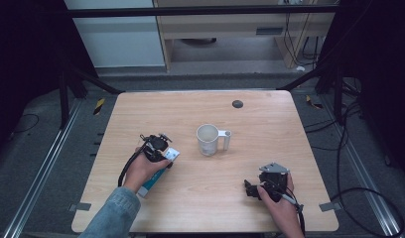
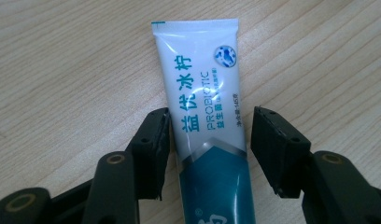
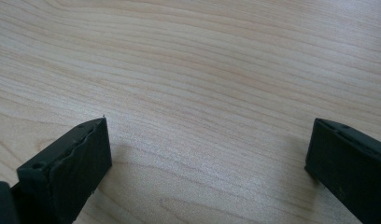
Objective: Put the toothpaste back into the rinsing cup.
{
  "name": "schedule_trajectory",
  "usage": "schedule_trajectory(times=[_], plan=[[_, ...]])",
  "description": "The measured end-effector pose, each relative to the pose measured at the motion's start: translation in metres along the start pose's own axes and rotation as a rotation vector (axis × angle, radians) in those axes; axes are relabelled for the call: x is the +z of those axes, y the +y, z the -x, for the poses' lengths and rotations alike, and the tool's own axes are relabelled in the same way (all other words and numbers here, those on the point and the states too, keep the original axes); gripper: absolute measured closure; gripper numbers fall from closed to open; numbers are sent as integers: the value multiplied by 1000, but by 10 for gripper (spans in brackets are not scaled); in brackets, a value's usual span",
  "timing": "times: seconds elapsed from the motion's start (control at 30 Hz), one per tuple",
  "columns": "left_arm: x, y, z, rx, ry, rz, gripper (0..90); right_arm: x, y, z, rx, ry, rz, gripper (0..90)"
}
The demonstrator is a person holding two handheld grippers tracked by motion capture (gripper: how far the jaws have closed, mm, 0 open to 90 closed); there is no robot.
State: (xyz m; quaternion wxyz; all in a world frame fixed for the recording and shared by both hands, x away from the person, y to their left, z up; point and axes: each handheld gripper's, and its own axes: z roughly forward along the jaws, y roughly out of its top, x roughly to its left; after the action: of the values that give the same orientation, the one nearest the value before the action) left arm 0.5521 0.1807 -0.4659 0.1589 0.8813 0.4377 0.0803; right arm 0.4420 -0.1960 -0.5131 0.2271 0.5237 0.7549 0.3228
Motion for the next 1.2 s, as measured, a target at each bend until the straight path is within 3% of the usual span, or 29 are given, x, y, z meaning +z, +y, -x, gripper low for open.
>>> schedule_trajectory(times=[0.57, 0.83, 1.2], plan=[[1, -1, -3, -25, -24, -7, 527, 0, 0, 0, -2, 5, 0, 4], [1, 1, 2, 14, -2, -16, 562, 0, 0, 0, -2, 5, 0, 4], [0, 0, 7, 32, 19, 1, 634, 0, 0, 0, -2, 5, 0, 4]])
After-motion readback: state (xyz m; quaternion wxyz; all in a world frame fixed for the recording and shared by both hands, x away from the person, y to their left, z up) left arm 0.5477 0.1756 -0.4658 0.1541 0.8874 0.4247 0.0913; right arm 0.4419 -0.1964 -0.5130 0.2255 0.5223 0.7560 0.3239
